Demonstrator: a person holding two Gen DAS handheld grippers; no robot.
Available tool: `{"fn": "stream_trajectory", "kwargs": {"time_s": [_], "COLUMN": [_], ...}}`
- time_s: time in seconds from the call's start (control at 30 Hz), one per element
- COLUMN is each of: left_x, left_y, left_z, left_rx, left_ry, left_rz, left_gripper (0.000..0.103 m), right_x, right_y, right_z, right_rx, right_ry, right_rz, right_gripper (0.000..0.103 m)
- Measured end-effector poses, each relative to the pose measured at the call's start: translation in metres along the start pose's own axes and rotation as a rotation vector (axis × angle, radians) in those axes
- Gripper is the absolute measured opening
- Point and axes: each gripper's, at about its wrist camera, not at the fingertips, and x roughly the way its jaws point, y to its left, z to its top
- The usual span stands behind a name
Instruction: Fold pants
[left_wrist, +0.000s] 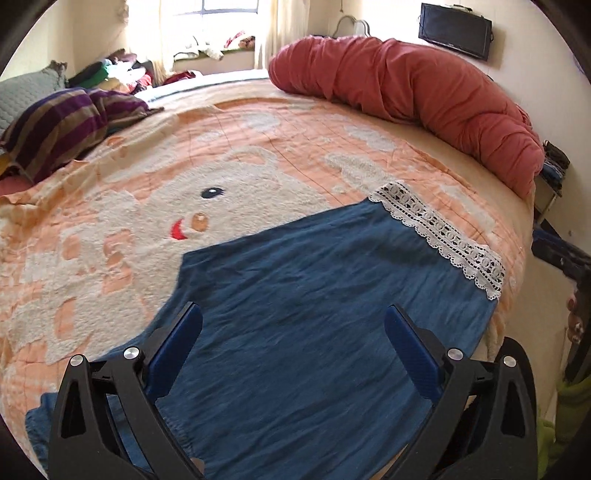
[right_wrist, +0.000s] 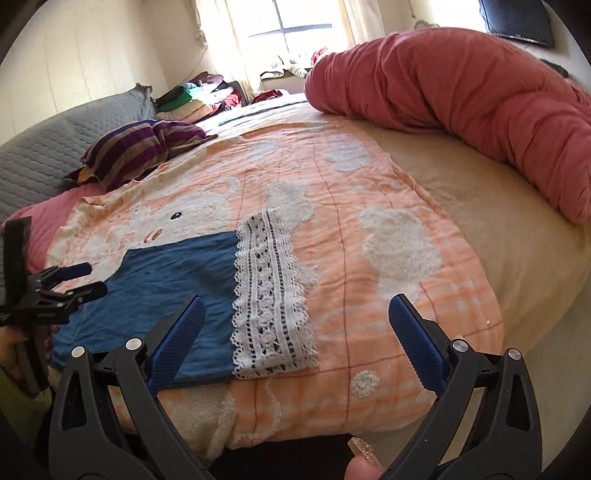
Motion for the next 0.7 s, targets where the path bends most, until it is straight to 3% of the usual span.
{"fn": "stream_trajectory", "kwargs": {"time_s": [0.13, 0.43, 0.5, 0.63, 0.7], "left_x": [0.019, 0.081, 0.093, 0.121, 0.133], "left_y": [-0.004, -0.049, -0.061, -0.079, -0.075], "left_z": [0.021, 0.082, 0.087, 0.096, 0.101], "left_rx": [-0.017, 0.109, 0.150, 0.237, 0.201], "left_ry": [0.032, 0.074, 0.086, 0.103, 0.126], "left_rz": [-0.041, -0.105, -0.118, -0.057, -0.109], "left_gripper": [0.098, 0.098, 0.098, 0.098, 0.098], "right_x": [0.009, 0.040, 0.045, 0.051, 0.051], "right_y": [-0.001, 0.015, 0.018, 0.017, 0.014], "right_z": [-0.006, -0.023, -0.027, -0.032, -0.033], "right_rx": [0.023, 0.042, 0.049, 0.074, 0.097], "right_ry": [0.030, 0.128, 0.142, 0.151, 0.149], "right_rz": [0.040, 0.099, 0.121, 0.122, 0.127], "right_gripper": [0.094, 0.094, 0.094, 0.094, 0.094]}}
